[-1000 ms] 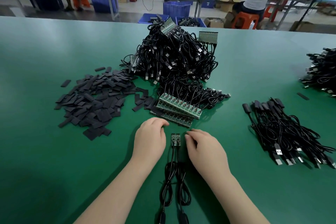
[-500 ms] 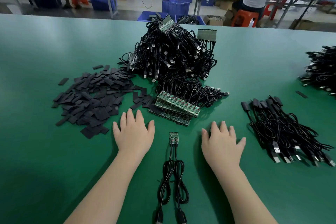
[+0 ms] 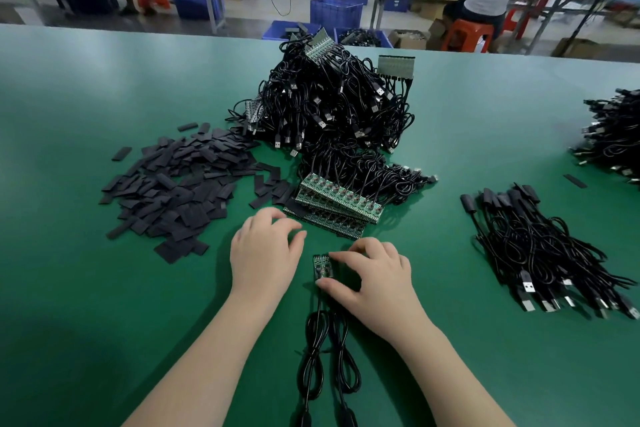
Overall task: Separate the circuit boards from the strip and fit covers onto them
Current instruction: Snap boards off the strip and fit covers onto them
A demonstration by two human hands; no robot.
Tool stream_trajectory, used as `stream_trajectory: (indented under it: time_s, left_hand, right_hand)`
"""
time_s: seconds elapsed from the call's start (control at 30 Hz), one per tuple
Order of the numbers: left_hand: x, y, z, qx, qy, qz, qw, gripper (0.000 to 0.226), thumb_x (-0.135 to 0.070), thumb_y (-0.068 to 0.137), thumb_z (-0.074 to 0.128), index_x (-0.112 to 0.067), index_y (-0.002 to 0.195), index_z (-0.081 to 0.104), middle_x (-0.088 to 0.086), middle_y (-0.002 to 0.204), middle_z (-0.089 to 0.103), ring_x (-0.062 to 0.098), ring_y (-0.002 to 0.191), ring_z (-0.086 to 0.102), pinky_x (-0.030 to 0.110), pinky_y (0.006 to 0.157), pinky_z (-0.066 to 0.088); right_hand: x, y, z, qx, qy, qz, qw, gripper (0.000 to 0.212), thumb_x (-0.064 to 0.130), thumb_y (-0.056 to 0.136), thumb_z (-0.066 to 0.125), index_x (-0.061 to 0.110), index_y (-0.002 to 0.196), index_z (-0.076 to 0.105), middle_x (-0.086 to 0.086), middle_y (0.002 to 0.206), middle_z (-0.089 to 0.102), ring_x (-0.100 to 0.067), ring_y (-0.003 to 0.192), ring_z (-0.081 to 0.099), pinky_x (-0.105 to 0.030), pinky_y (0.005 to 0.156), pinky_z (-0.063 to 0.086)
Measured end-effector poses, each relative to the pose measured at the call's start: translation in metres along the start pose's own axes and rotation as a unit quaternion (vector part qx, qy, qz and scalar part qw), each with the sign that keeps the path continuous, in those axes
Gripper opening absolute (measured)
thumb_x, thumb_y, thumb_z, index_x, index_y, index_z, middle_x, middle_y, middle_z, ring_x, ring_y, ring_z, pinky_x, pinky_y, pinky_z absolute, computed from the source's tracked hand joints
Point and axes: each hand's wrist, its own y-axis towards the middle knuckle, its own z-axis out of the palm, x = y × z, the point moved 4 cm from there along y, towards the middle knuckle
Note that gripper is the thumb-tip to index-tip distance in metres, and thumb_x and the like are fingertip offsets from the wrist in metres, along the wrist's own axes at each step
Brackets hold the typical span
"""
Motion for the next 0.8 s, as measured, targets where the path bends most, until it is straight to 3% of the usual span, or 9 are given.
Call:
stream_trajectory:
  time_s: [0.17, 0.23, 0.3, 0.43, 0.5, 0.57, 0.63, 0.7, 0.8]
  left_hand:
    - [-0.009, -0.003, 0.003, 0.046, -0.081, 0.027, 0.995, 0.013, -0.04, 0.091, 0.062, -0.035, 0.097, 0.073, -0.016, 0.085, 0.068, 0.004, 0.079, 0.06, 0.026, 0.07, 0.049]
    - [-0.01, -0.003, 0.007, 0.077, -0.081, 0.047, 0.993, 0.016, -0.043, 0.093, 0.058, -0.038, 0.1, 0.072, -0.019, 0.081, 0.062, 0.0, 0.071, 0.052, 0.013, 0.059, 0.037]
    - [-0.011, -0.004, 0.01, 0.1, -0.086, 0.061, 0.989, 0.017, -0.044, 0.093, 0.056, -0.041, 0.101, 0.071, -0.022, 0.076, 0.053, -0.003, 0.067, 0.047, 0.01, 0.054, 0.027]
    - [-0.011, -0.004, 0.013, 0.132, -0.122, 0.075, 0.981, 0.032, -0.062, 0.086, 0.047, -0.044, 0.098, 0.07, -0.021, 0.08, 0.056, -0.007, 0.073, 0.051, 0.016, 0.056, 0.034]
    - [-0.013, -0.004, 0.013, 0.152, -0.182, 0.078, 0.968, 0.037, -0.068, 0.081, 0.043, -0.046, 0.092, 0.07, -0.022, 0.087, 0.062, -0.005, 0.084, 0.057, 0.02, 0.067, 0.045]
    - [-0.015, -0.005, 0.012, 0.155, -0.265, 0.058, 0.95, 0.024, -0.064, 0.079, 0.052, -0.048, 0.084, 0.07, -0.022, 0.089, 0.068, -0.003, 0.089, 0.062, 0.02, 0.075, 0.05]
    - [-0.015, -0.005, 0.012, 0.146, -0.33, 0.03, 0.932, 0.001, -0.049, 0.08, 0.069, -0.049, 0.079, 0.069, -0.024, 0.087, 0.07, -0.004, 0.084, 0.065, 0.013, 0.074, 0.049]
    - [-0.015, -0.005, 0.012, 0.141, -0.352, 0.013, 0.925, 0.016, -0.034, 0.08, 0.078, -0.046, 0.079, 0.068, -0.025, 0.084, 0.07, -0.004, 0.078, 0.065, 0.01, 0.073, 0.048]
    - [-0.015, -0.006, 0.013, 0.133, -0.374, -0.005, 0.918, 0.019, -0.025, 0.081, 0.078, -0.041, 0.081, 0.068, -0.025, 0.082, 0.07, -0.005, 0.076, 0.065, 0.008, 0.07, 0.047]
  right_hand:
    - [0.004, 0.0, 0.004, 0.012, -0.032, -0.013, 0.999, 0.06, 0.07, 0.088, 0.044, 0.045, 0.142, 0.043, 0.012, 0.129, 0.041, -0.017, 0.122, 0.033, -0.033, 0.1, 0.021]
    - [0.005, 0.001, 0.007, 0.016, -0.047, -0.022, 0.999, 0.056, 0.065, 0.09, 0.041, 0.044, 0.142, 0.042, 0.01, 0.129, 0.039, -0.019, 0.121, 0.034, -0.035, 0.1, 0.021]
    - [0.005, 0.003, 0.008, 0.02, -0.034, -0.019, 0.999, 0.053, 0.061, 0.087, 0.045, 0.041, 0.137, 0.044, 0.01, 0.129, 0.038, -0.019, 0.121, 0.034, -0.036, 0.099, 0.022]
    - [0.001, 0.005, 0.003, 0.005, 0.06, -0.006, 0.998, 0.042, 0.05, 0.08, 0.062, 0.037, 0.118, 0.05, 0.018, 0.111, 0.047, -0.014, 0.111, 0.04, -0.031, 0.091, 0.025]
    - [-0.002, 0.004, -0.002, -0.018, 0.154, -0.001, 0.988, 0.036, 0.038, 0.078, 0.073, 0.041, 0.105, 0.049, 0.022, 0.094, 0.055, -0.009, 0.097, 0.049, -0.03, 0.085, 0.034]
    - [-0.004, 0.002, -0.007, -0.043, 0.253, 0.008, 0.967, 0.04, 0.024, 0.077, 0.079, 0.044, 0.097, 0.05, 0.016, 0.084, 0.061, -0.004, 0.082, 0.056, -0.021, 0.076, 0.044]
    - [-0.005, 0.001, -0.011, -0.071, 0.336, 0.02, 0.939, 0.042, 0.014, 0.077, 0.079, 0.042, 0.099, 0.057, 0.009, 0.081, 0.065, -0.005, 0.074, 0.059, -0.015, 0.07, 0.047]
    - [-0.006, 0.002, -0.013, -0.087, 0.396, 0.032, 0.914, 0.04, 0.007, 0.081, 0.075, 0.037, 0.106, 0.063, 0.006, 0.082, 0.066, -0.009, 0.072, 0.06, -0.017, 0.07, 0.048]
    - [-0.007, 0.003, -0.011, -0.086, 0.445, 0.057, 0.89, 0.03, 0.009, 0.088, 0.07, 0.035, 0.103, 0.07, 0.01, 0.083, 0.071, -0.009, 0.076, 0.065, -0.018, 0.072, 0.051]
